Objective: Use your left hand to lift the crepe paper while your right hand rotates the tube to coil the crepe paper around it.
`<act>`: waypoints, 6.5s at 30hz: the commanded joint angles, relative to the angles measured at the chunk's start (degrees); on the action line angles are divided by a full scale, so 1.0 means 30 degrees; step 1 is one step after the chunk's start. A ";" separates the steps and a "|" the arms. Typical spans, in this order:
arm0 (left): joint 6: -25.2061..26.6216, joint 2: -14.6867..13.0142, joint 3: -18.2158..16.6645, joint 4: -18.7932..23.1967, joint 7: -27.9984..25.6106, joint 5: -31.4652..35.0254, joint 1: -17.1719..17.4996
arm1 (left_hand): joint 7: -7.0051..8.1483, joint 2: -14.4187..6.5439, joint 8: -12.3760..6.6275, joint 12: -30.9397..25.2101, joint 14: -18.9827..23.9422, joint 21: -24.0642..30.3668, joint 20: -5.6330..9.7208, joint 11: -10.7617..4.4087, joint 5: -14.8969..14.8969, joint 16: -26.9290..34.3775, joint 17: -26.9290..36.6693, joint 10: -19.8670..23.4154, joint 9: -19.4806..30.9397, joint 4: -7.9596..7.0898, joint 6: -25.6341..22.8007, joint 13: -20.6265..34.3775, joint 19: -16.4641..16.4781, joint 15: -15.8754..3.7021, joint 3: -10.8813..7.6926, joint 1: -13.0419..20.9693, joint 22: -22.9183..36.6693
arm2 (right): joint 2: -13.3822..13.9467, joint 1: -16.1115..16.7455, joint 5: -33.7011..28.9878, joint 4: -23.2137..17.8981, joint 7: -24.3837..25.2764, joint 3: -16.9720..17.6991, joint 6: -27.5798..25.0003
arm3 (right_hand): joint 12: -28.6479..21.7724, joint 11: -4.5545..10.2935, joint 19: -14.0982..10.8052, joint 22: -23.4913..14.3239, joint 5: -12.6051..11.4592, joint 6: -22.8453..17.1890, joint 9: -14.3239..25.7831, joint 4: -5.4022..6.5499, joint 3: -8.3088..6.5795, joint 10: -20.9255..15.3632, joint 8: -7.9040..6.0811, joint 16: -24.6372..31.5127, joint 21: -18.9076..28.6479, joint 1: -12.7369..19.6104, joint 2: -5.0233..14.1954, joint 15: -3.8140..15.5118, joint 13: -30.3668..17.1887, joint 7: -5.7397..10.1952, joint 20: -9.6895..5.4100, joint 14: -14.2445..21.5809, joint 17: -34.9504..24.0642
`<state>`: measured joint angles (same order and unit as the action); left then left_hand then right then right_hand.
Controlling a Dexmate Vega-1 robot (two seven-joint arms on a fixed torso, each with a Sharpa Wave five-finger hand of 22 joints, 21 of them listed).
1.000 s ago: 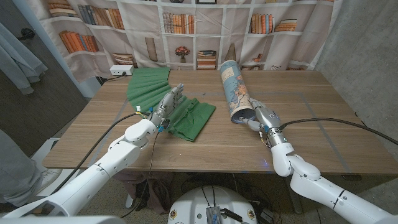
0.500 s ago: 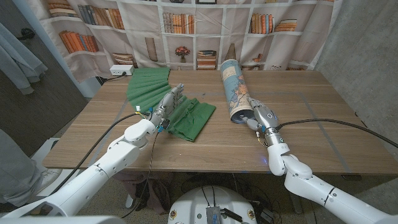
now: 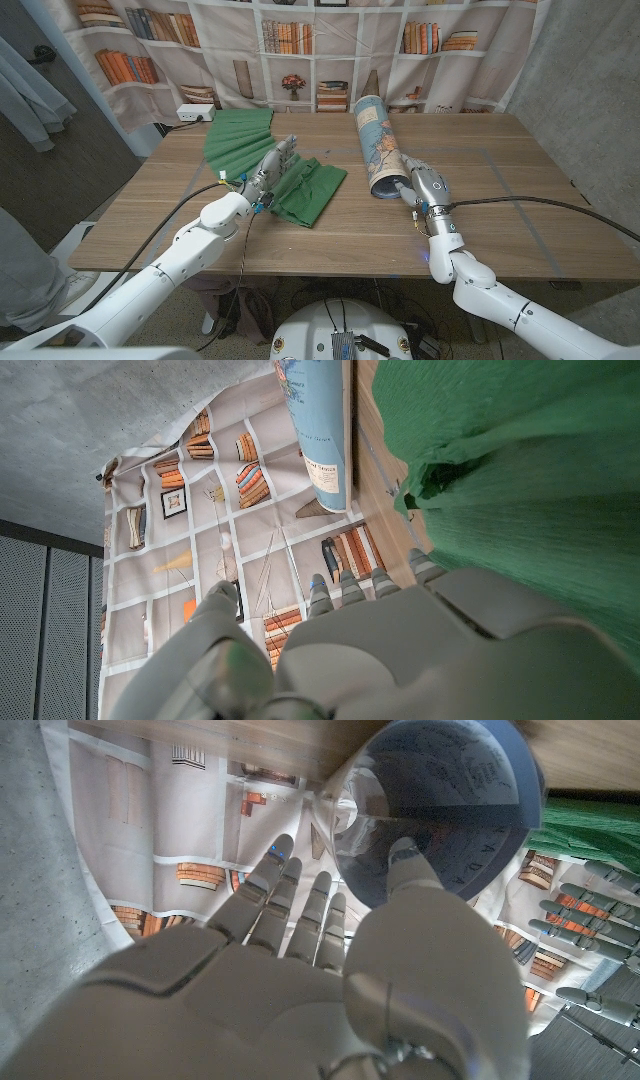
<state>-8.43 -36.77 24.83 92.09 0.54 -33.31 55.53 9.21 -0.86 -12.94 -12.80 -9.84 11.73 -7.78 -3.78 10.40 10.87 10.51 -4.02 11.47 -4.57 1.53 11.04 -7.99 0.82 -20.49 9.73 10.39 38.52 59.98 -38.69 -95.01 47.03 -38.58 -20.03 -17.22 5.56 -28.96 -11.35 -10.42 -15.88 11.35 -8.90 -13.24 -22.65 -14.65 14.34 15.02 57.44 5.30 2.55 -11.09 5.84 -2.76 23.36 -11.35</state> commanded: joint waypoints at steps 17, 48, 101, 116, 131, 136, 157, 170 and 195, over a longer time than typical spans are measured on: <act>-0.0466 -0.0184 -0.0232 0.0243 0.0090 -0.0311 0.0684 | 0.0044 -0.0038 0.0065 -0.0069 -0.0140 0.0037 -0.0004 -0.0042 0.0026 0.0079 0.0055 0.0136 0.0001 -0.0034 -0.0172 0.0049 0.0063 0.0147 0.0056 0.0084 0.0056 | -0.0457 -0.0839 -0.0104 0.0276 -0.0424 -0.1002 -0.1491 | 0.0362 -0.0312 -0.0231 -0.0117 -0.0005 -0.0496 0.0036 0.0488 0.0388 0.0431 -0.0019 -0.0119 0.0176 -0.0376 0.0202 0.3034 -0.0024 -0.0062 -0.1130 -0.0201 -0.0146; -0.0581 -0.0324 -0.0331 0.0545 0.0100 -0.0529 0.1230 | 0.0046 -0.0044 0.0125 -0.0067 -0.0103 0.0027 0.0007 0.0003 0.0030 0.0066 0.0057 0.0276 0.0000 -0.0044 -0.0223 0.0051 0.0077 0.0152 0.0102 0.0065 0.0054 | -0.1387 -0.0769 0.1300 0.0662 0.1682 -0.0527 -0.0824 | -0.0234 0.1714 -0.2563 -0.1834 -0.0360 -0.6552 0.0033 0.3471 -0.3473 -0.7593 0.0064 0.0629 0.3312 -0.1280 0.2469 0.3626 0.0150 0.0959 -0.2571 0.8002 -0.0276; -0.0259 -0.0869 -0.0085 0.1737 -0.0983 0.1123 0.1347 | -0.0004 -0.0067 0.0187 -0.0049 -0.0097 0.0018 0.0011 0.0036 0.0040 0.0039 0.0063 0.0474 0.0006 -0.0110 -0.0387 0.0058 0.0103 0.0159 0.0215 -0.0041 0.0056 | -0.2791 0.4110 1.8837 -0.5010 -0.3495 0.7823 0.5622 | -0.4009 -0.0066 -1.1361 -0.3990 -0.0620 -1.0444 0.1310 -0.0052 -0.7001 -1.3524 0.0138 0.5466 1.3162 0.2145 0.1557 0.3579 -0.5582 -0.1122 -0.3409 1.8354 -0.4770; -0.0003 -0.1080 -0.0209 0.2224 -0.1367 0.1369 0.1594 | -0.0044 -0.0088 0.0135 -0.0119 -0.0059 0.0017 0.0064 0.0088 0.0048 0.0047 0.0060 0.0752 0.0007 -0.0115 -0.0630 0.0062 0.0119 0.0113 0.0236 -0.0043 0.0054 | -0.2412 0.4528 2.1486 -0.5675 -0.5004 0.8717 0.6238 | -0.4165 -0.0012 -1.1502 -0.3733 -0.0748 -1.0557 0.1457 -0.0114 -0.7066 -1.3526 0.0172 0.5732 1.3288 0.2208 0.1506 0.3568 -0.6068 -0.1153 -0.3405 1.8255 -0.5299; -0.1220 -0.1159 -0.1259 0.3263 -0.1414 0.0619 0.2420 | -0.0130 -0.0153 -0.0133 -0.0815 0.1412 0.0161 -0.0019 -0.0381 0.0041 0.0510 0.0103 0.2904 0.0026 -0.0109 -0.1644 0.0183 0.0588 -0.0035 0.0273 -0.0014 0.0060 | -0.1690 0.4870 2.3238 -0.5556 -0.6590 0.9420 0.7211 | -0.4322 0.0231 -1.1507 -0.3419 -0.0847 -1.0674 0.1505 -0.0104 -0.7116 -1.3537 0.0276 0.5781 1.3393 0.2204 0.1479 0.3568 -0.6611 -0.1221 -0.3398 1.8065 -0.5639; 0.0164 -0.1940 -0.1187 0.4314 -0.2491 0.2039 0.2433 | -0.0279 -0.0176 -0.0287 -0.0942 0.1980 0.0257 -0.0143 -0.0359 0.0035 0.0656 0.0135 0.3373 0.0040 -0.0108 -0.2162 0.0234 0.0900 0.0009 0.0279 -0.0001 0.0075 | -0.1493 0.4859 2.3456 -0.5521 -0.6852 0.9441 0.7345 | -0.4371 0.0194 -1.1501 -0.3333 -0.0868 -1.0703 0.1489 -0.0097 -0.7112 -1.3557 0.0319 0.5792 1.3429 0.2192 0.1477 0.3570 -0.6769 -0.1240 -0.3399 1.8097 -0.5681; 0.6837 -0.3176 -0.1206 0.8374 -0.7971 0.6652 0.3481 | -0.0649 0.0362 -0.0453 -0.0326 0.6224 0.2168 -0.0303 -0.0449 -0.0012 0.1563 0.0556 0.2452 0.0143 0.0261 -0.3732 0.0461 0.5883 -0.0598 0.0512 0.0289 0.0559 | -0.0920 0.4901 2.3692 -0.5635 -0.6996 0.9377 0.7140 | -0.4297 0.0205 -1.1370 -0.3031 -0.0920 -1.0732 0.1435 -0.0079 -0.7123 -1.3461 0.0474 0.5584 1.3535 0.2150 0.1476 0.3566 -0.7056 -0.1240 -0.3397 1.7905 -0.5641; 1.0335 -0.3969 -0.0082 0.9670 -0.8118 0.9002 0.2744 | 0.0462 0.0491 -0.0476 -0.0570 0.6163 0.3386 -0.1414 -0.0475 -0.0053 0.1122 0.0682 0.3125 0.0138 0.1385 -0.4399 0.0521 0.8782 -0.0446 -0.0057 0.1945 0.0679 | -0.0773 0.4857 2.3703 -0.5856 -0.7161 0.9286 0.7295 | -0.4191 0.0191 -1.1289 -0.2881 -0.0941 -1.0749 0.1408 -0.0071 -0.7141 -1.3531 0.0543 0.5517 1.3607 0.2147 0.1502 0.3563 -0.7038 -0.1252 -0.3404 1.7876 -0.5654; 1.7231 -0.4116 0.3663 1.1332 -0.7140 1.4599 -0.0006 | -0.0068 0.1596 -0.0313 -0.0978 0.6923 0.2792 -0.1315 -0.1060 -0.0101 0.1110 0.0764 0.5233 0.0140 0.3372 -0.4458 0.0598 0.7280 -0.1033 -0.0532 0.4503 0.0698 | -0.0524 0.5014 2.3284 -0.6342 -0.7019 0.9312 0.7191 | -0.4003 0.0170 -1.1227 -0.2626 -0.0968 -1.0769 0.1372 -0.0082 -0.7153 -1.3528 0.0640 0.5429 1.3794 0.2154 0.1499 0.3565 -0.7097 -0.1276 -0.3405 1.7881 -0.5702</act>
<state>34.78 -49.18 31.04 124.15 -22.39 3.45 58.97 9.21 3.01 -13.61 -15.30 10.45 20.32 -12.01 -6.94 10.17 13.74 12.64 11.05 11.71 5.38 -11.38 12.67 14.21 -2.24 -22.09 23.51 12.40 36.79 74.88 31.24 -113.62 26.04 -10.69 1.72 -29.64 5.57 -63.10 -19.13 -12.80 -47.78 15.32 -8.72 -34.08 -62.79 -12.76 30.71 55.90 63.30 9.82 13.10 -32.31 1.92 -11.54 77.08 -28.30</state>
